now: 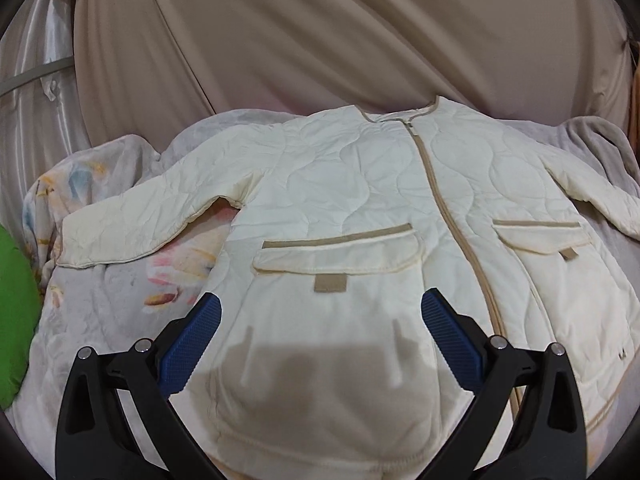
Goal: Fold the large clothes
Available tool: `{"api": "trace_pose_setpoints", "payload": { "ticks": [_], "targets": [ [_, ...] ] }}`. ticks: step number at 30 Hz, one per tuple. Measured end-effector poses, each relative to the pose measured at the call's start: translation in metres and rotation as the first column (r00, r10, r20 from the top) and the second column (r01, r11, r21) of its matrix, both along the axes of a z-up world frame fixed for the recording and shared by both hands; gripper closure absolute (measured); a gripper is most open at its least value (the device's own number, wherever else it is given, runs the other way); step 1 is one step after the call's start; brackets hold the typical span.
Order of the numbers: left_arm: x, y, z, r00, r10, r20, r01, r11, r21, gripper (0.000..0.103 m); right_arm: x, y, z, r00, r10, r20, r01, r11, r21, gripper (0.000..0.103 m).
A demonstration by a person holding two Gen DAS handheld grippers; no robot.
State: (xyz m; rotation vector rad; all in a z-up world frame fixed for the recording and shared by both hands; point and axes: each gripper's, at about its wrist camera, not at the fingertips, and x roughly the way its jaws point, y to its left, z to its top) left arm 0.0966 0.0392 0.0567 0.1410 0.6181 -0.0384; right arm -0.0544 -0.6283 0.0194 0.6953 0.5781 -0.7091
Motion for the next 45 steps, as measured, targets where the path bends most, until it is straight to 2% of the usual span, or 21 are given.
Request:
{"api": "trace_pose_setpoints", "payload": {
  "ticks": [2,3,4,5,6,7,9,14,17,21,25,27,30,32,35,36,37,39,41,43,45],
  "targets": [
    [0.01,0.001,-0.001,1.0,0.006,-0.011,-0.006,1.0,-0.004,0.005,0.008,-0.016,-0.013,1.0,-0.011,-0.012,0.012,0.999,0.05,0.005],
    [0.014,0.0,-0.002,1.0,0.006,-0.014,-0.006,1.0,-0.006,0.005,0.012,-0.022,-0.018,1.0,-0.016,-0.017,0.017,0.997,0.073,0.011],
    [0.017,-0.001,-0.002,1.0,0.007,-0.012,-0.007,1.0,-0.005,0.005,0.018,-0.026,-0.023,1.0,-0.011,-0.019,0.013,0.995,0.098,0.029],
    [0.02,-0.001,-0.002,1.0,0.009,-0.007,-0.009,1.0,-0.003,0.005,0.023,-0.028,-0.027,1.0,0.002,-0.012,-0.001,0.992,0.125,0.042],
    [0.021,-0.003,-0.001,1.0,0.008,-0.002,-0.008,1.0,0.003,0.005,0.028,-0.03,-0.027,1.0,0.013,0.006,-0.014,0.991,0.136,0.065],
    [0.024,-0.004,0.0,1.0,0.007,0.003,-0.007,1.0,0.011,0.005,0.035,-0.029,-0.022,1.0,0.014,0.014,-0.016,0.992,0.126,0.078],
    [0.027,-0.005,0.002,1.0,0.002,0.016,-0.003,1.0,0.022,0.005,0.049,-0.019,0.004,0.999,0.026,0.031,-0.028,0.999,0.038,0.091],
    [0.035,-0.008,0.015,0.998,-0.003,0.058,0.002,1.0,0.031,0.005,0.096,0.037,0.103,0.974,0.167,0.151,-0.139,0.974,-0.181,0.094],
    [0.039,-0.009,0.025,0.997,-0.007,0.083,0.005,1.0,0.022,0.005,0.137,0.096,0.161,0.93,0.319,0.185,-0.252,0.916,-0.313,0.094],
    [0.05,-0.006,0.04,0.995,-0.015,0.099,0.016,1.0,-0.014,0.005,0.202,0.2,0.203,0.819,0.551,0.161,-0.438,0.781,-0.444,0.094],
    [0.061,0.007,0.051,0.995,-0.001,0.103,0.007,0.999,-0.054,0.005,0.265,0.307,0.199,0.679,0.73,0.079,-0.602,0.615,-0.509,0.094],
    [0.066,0.018,0.053,0.995,0.011,0.095,-0.004,0.997,-0.072,0.005,0.296,0.359,0.181,0.598,0.801,0.022,-0.685,0.525,-0.506,0.094],
    [0.077,0.036,0.051,0.996,0.039,0.075,-0.033,0.996,-0.085,0.005,0.336,0.428,0.14,0.482,0.874,-0.064,-0.799,0.408,-0.442,0.094],
    [0.087,0.046,0.046,0.997,0.054,0.05,-0.049,0.995,-0.086,0.005,0.357,0.46,0.108,0.422,0.9,-0.112,-0.854,0.352,-0.384,0.089],
    [0.106,0.06,0.035,0.998,0.057,-0.013,-0.058,0.993,-0.106,0.005,0.363,0.494,0.066,0.365,0.912,-0.186,-0.894,0.289,-0.342,0.066],
    [0.115,0.064,0.03,0.998,0.047,-0.044,-0.052,0.991,-0.126,0.005,0.358,0.501,0.06,0.357,0.913,-0.195,-0.896,0.276,-0.346,0.054],
    [0.122,0.067,0.025,0.997,0.04,-0.069,-0.05,0.988,-0.145,0.005,0.349,0.503,0.055,0.353,0.915,-0.198,-0.895,0.269,-0.356,0.047],
    [0.134,0.07,0.016,0.993,0.017,-0.115,-0.04,0.98,-0.197,0.005,0.333,0.501,0.057,0.355,0.917,-0.184,-0.885,0.266,-0.381,0.045],
    [0.147,0.072,0.01,0.987,0.008,-0.159,-0.047,0.968,-0.246,0.005,0.307,0.476,0.073,0.379,0.915,-0.137,-0.857,0.292,-0.425,0.039],
    [0.16,0.067,0.005,0.983,-0.019,-0.184,-0.033,0.962,-0.273,0.005,0.294,0.444,0.081,0.441,0.892,-0.103,-0.823,0.356,-0.444,0.032],
    [0.171,0.06,0.001,0.979,-0.029,-0.2,-0.029,0.959,-0.283,0.005,0.279,0.399,0.088,0.534,0.842,-0.073,-0.774,0.452,-0.444,0.031]
  ]
}}
